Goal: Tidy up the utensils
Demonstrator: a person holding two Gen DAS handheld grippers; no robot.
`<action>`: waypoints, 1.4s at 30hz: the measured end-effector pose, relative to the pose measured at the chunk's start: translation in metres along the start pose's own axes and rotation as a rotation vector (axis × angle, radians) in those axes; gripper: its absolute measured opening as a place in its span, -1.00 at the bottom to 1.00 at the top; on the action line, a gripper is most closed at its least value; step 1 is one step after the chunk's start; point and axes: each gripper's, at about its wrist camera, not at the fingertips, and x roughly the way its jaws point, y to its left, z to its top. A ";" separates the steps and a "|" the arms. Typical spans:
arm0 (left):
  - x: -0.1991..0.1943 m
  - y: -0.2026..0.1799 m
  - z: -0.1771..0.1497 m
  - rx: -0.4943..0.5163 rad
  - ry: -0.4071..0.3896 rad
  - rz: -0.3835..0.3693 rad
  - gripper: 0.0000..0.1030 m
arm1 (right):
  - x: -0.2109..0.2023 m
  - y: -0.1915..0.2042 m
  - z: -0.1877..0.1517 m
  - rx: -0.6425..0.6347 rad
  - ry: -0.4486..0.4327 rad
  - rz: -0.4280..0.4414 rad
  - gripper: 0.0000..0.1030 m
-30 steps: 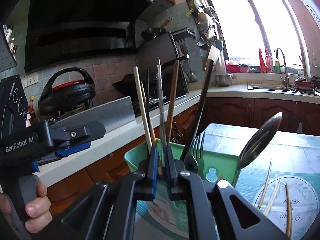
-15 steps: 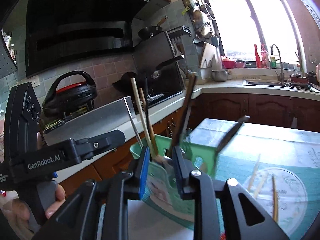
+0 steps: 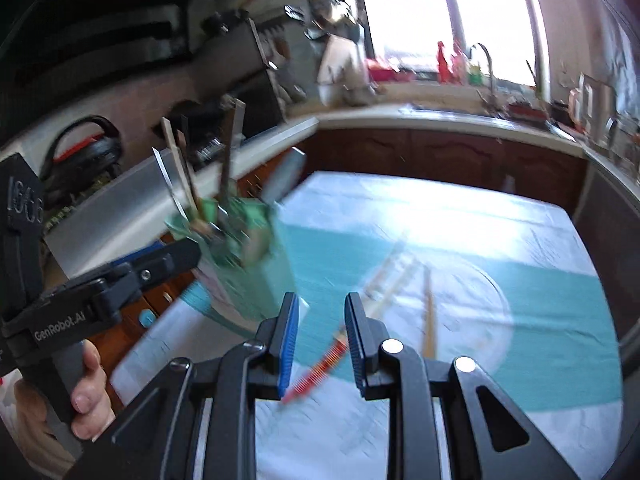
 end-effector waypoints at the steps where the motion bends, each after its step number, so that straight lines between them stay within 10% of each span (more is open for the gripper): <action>1: 0.006 -0.003 -0.002 0.009 0.016 0.002 0.37 | 0.000 -0.006 -0.002 0.006 0.018 -0.014 -0.54; 16: 0.083 -0.035 -0.033 0.052 0.223 0.047 0.37 | 0.087 -0.083 -0.027 0.109 0.490 -0.093 -0.54; 29: 0.102 -0.006 -0.031 0.009 0.250 0.017 0.37 | 0.144 -0.070 -0.007 -0.019 0.678 -0.190 -0.55; 42: 0.076 0.017 -0.031 -0.034 0.217 0.018 0.37 | 0.140 -0.101 0.006 0.111 0.744 -0.066 -0.82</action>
